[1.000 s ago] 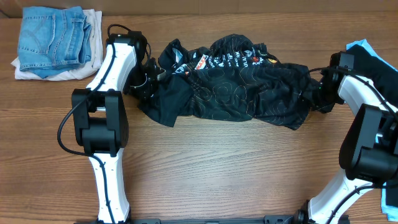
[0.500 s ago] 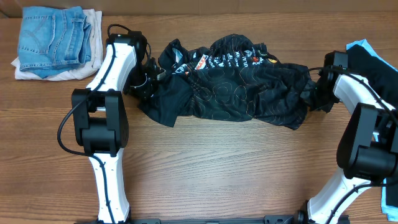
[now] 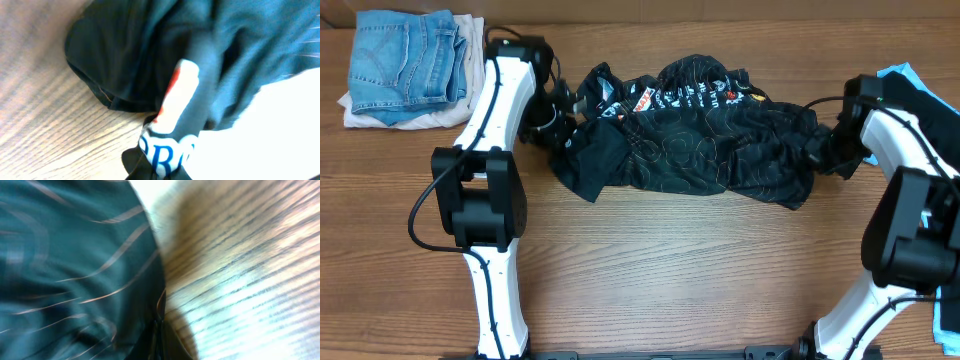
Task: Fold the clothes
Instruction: 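Regrasp the jersey's left and right edges with both grippers, then lift the jersey with both grippers, swing it up and lay it flat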
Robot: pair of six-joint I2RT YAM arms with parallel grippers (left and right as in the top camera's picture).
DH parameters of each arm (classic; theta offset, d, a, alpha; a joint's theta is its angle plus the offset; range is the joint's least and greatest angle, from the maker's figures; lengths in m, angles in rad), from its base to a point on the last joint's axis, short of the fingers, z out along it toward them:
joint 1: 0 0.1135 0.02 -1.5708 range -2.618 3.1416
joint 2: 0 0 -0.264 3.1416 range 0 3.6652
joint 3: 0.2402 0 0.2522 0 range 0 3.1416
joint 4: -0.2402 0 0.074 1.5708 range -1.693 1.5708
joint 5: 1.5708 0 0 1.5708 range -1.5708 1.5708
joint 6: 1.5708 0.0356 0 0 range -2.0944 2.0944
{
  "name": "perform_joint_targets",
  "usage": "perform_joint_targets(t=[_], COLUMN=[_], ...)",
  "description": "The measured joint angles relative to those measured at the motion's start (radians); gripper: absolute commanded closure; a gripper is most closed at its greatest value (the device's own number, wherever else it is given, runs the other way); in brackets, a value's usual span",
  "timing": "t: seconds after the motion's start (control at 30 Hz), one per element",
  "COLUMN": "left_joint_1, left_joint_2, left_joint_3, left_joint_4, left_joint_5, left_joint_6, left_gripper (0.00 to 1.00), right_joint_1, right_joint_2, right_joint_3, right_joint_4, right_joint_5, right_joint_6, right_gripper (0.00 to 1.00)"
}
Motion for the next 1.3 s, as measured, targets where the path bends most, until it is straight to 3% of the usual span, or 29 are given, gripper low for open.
perform_joint_targets(t=[0.47,0.67,0.83,1.1,1.3], left_joint_1=[-0.001,-0.023,-0.052,-0.059,-0.060], left_joint_2=[0.000,-0.046,-0.182,-0.540,-0.706], left_joint_3=[0.457,0.597,0.689,0.767,0.779], left_joint_4=[-0.200,-0.201,-0.199,-0.196,-0.137], left_joint_5=[0.133,0.146,0.145,0.124,0.052], left_joint_6=[-0.026,-0.056,-0.099,-0.168,-0.255], left_gripper=[0.96,0.96,0.96,0.96,0.96], right_joint_1=[0.000,0.000,0.000,0.000,0.000], right_joint_2=[-0.303,-0.366,-0.411,-0.431,-0.446], right_joint_3=[0.044,0.210,0.446,0.764,0.907], right_joint_4=[-0.053,-0.172,-0.287,-0.479,-0.492], right_joint_5=[-0.047,-0.049,-0.051,-0.050,-0.050], right_joint_6=[0.010,0.010,0.009,-0.011,-0.018], right_gripper=[0.96,0.96,0.96,0.96,0.96])
